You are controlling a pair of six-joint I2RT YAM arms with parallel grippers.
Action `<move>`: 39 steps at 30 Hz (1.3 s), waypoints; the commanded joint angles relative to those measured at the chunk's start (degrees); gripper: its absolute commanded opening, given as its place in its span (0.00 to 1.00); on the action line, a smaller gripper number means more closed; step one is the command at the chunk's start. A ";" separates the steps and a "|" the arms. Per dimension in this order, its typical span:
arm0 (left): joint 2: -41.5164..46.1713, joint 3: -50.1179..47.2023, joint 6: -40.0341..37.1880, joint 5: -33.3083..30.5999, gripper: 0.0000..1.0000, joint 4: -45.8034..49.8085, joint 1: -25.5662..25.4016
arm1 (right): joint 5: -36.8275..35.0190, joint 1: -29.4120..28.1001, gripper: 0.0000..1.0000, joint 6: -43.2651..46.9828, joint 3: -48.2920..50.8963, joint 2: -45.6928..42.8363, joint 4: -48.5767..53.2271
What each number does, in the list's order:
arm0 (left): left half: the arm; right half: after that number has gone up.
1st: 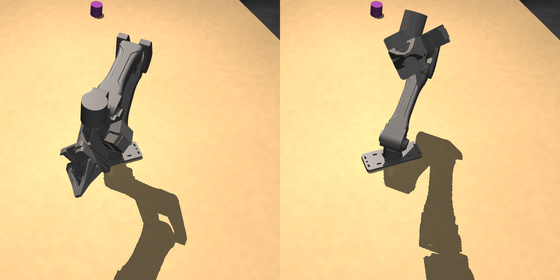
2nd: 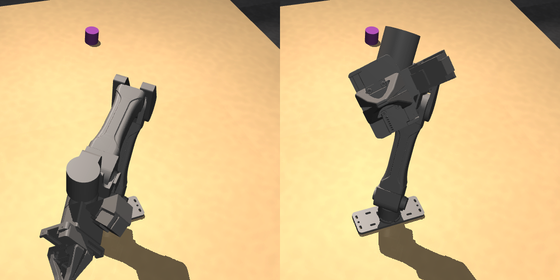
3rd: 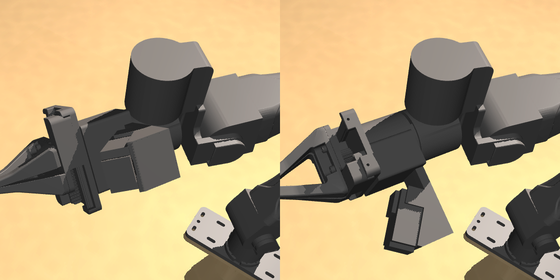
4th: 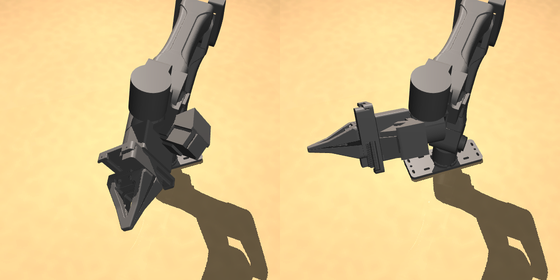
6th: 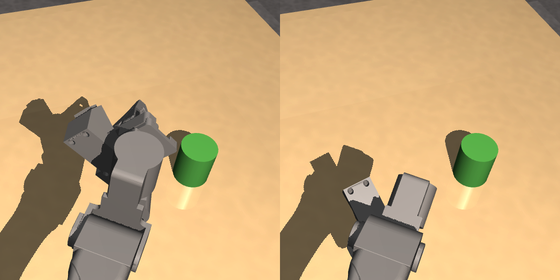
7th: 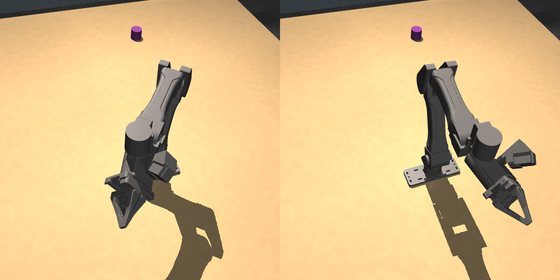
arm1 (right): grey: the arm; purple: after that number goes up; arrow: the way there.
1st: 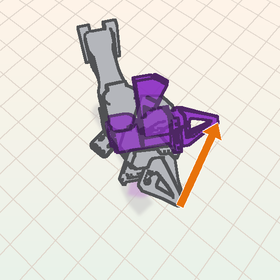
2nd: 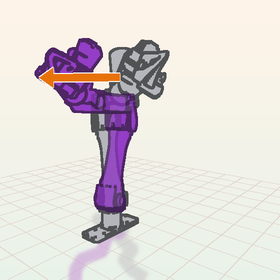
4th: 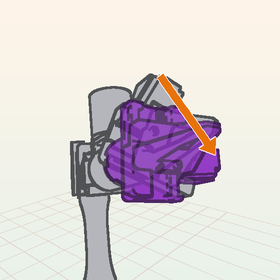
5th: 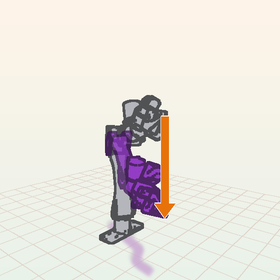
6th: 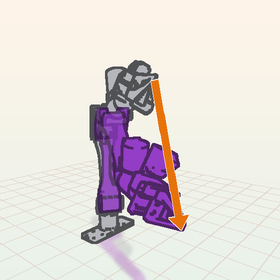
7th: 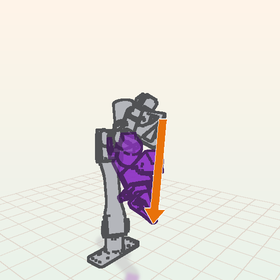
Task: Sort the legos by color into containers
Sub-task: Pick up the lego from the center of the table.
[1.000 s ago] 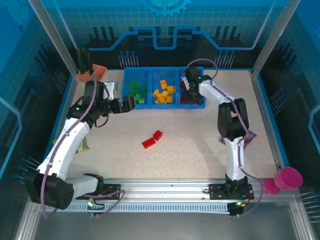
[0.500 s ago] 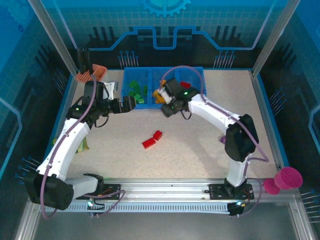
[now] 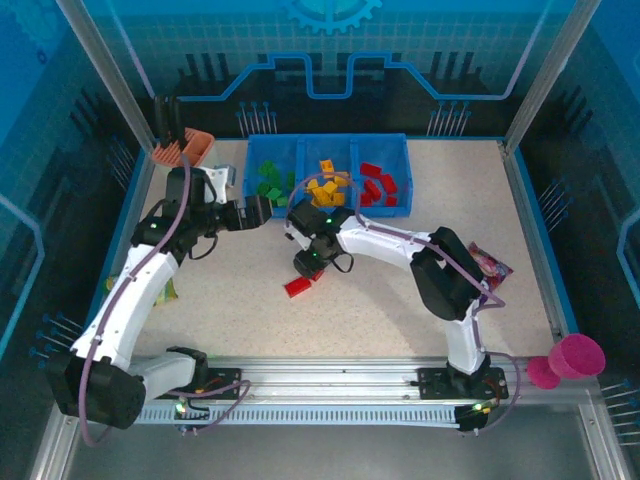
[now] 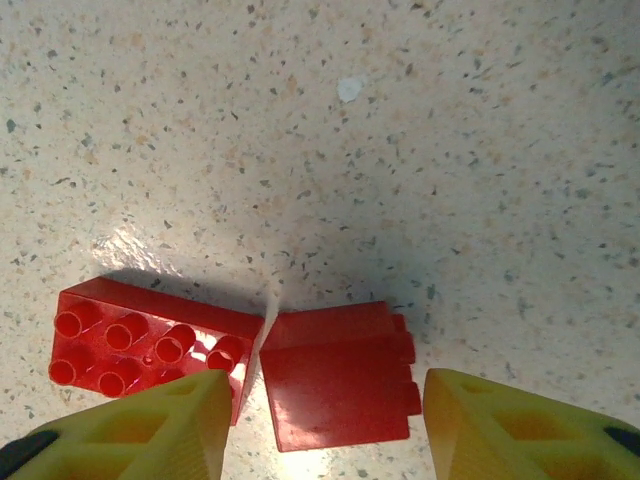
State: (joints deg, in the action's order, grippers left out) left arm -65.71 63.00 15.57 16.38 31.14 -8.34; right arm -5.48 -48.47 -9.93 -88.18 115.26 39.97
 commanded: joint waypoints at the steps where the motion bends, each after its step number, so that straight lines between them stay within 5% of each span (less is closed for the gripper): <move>1: 1.64 -0.97 0.95 1.56 1.00 -0.90 0.69 | 0.41 -0.66 0.55 -1.41 0.26 1.67 0.46; 14: 2.27 -1.14 0.86 1.35 0.99 -0.99 0.69 | -2.59 -0.18 0.54 1.01 0.75 4.67 -0.34; 26: 2.38 -1.13 0.69 0.98 0.99 -0.68 0.69 | -2.28 2.34 0.39 2.41 2.00 5.61 -0.05; 39: 1.83 -0.68 0.60 0.94 0.99 -0.64 0.69 | -7.79 9.97 0.37 6.95 2.84 -6.88 4.24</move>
State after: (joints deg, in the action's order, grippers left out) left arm -64.49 62.46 16.21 16.38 30.94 -8.34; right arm -9.39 -41.41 -5.78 -85.41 113.97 40.91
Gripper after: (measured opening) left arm 0.993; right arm 0.373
